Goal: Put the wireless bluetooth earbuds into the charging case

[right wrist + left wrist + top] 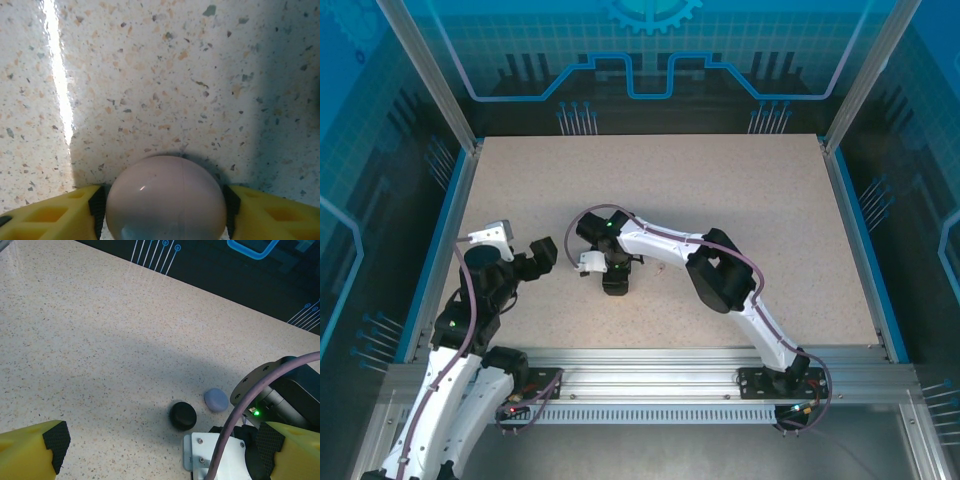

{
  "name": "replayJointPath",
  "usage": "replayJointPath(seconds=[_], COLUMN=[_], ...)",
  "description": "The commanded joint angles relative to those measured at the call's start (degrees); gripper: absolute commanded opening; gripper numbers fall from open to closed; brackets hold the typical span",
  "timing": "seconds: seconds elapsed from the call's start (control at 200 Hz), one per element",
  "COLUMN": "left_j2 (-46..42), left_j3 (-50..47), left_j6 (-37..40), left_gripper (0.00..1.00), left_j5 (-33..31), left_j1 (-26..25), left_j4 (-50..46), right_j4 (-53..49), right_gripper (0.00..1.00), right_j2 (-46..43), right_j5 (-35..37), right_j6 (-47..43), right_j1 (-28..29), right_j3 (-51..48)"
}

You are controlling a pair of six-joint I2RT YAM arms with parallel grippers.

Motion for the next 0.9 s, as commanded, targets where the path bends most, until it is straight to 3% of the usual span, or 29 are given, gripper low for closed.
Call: replayJointPath(seconds=[0.0,0.255,0.475,0.69,0.895], left_j2=[-0.4,0.0,2.7,13.1,23.3], left_j3=[1.4,0.6,-2.3,-5.1,-7.4], left_j6=[-0.6,-2.1,-6.6,-13.0,-20.9], left_gripper=[0.99,0.99,0.99,0.96,0.92], left_j5=[-0.5,1.3,8.9,27.6,45.9], left_j1=[0.3,0.4,0.4,0.4,0.4], left_j4=[-0.9,-0.3,2.1,12.9,32.4], right_j4=[-0.1,3.7,10.2,18.2,26.2], right_gripper=[0.60,0.53,0.50,0.50,0.50], right_j2=[0.9,-5.7,-15.0,-27.6,-37.8], right_j5=[-2.1,-6.2,-8.9,-12.4,-17.1], right_j6=[-0.4,0.2,2.0,5.5,8.4], right_j1=[-0.1,-2.1,-4.4,-8.1,-11.3], right_j3=[-1.4,-5.4,-14.4,-26.9,-36.7])
